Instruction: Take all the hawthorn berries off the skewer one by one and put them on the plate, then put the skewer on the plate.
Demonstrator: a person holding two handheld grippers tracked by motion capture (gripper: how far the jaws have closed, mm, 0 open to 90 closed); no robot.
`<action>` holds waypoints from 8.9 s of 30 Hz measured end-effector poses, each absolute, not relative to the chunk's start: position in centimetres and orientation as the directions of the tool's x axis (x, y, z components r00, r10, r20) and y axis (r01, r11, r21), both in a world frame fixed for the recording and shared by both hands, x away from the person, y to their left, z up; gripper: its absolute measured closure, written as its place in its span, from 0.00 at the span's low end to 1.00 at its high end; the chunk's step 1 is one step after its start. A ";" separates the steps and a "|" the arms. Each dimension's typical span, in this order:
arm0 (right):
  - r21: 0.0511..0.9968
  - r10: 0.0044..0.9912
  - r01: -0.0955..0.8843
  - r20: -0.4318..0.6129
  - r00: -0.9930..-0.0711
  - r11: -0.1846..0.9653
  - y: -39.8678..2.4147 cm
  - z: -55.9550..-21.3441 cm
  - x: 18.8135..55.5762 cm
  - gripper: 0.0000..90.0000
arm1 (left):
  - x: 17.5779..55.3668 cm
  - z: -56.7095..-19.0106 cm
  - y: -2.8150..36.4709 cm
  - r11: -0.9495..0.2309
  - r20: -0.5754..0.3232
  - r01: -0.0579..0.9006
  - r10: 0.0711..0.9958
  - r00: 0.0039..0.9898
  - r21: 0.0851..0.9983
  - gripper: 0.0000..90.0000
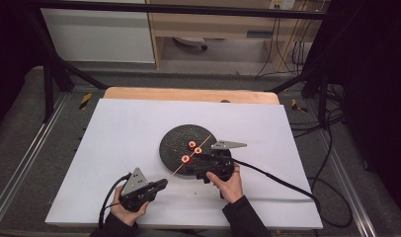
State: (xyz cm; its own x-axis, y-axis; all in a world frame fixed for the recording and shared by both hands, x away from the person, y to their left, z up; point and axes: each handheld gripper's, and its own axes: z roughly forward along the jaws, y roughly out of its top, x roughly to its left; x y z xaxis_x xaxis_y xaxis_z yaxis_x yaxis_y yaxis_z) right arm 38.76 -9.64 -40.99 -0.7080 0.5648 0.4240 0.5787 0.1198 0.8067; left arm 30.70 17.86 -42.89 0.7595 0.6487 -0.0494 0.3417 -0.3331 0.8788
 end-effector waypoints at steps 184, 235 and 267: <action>0.814 0.743 0.525 0.188 -0.642 0.248 -23.0 -44.8 37.0 0.01 | 35.7 -41.3 17.6 -0.271 -0.118 0.448 0.735 0.668 0.852 0.98; 0.792 0.709 0.524 0.171 -0.685 0.315 -22.9 -45.2 36.6 0.01 | 39.9 -43.3 14.5 -0.390 -0.023 0.527 0.788 0.615 0.755 0.84; 0.786 0.716 0.531 0.170 -0.677 0.315 -23.3 -45.2 36.5 0.01 | 35.5 -43.9 24.4 -0.434 -0.038 0.501 0.727 0.686 0.749 0.05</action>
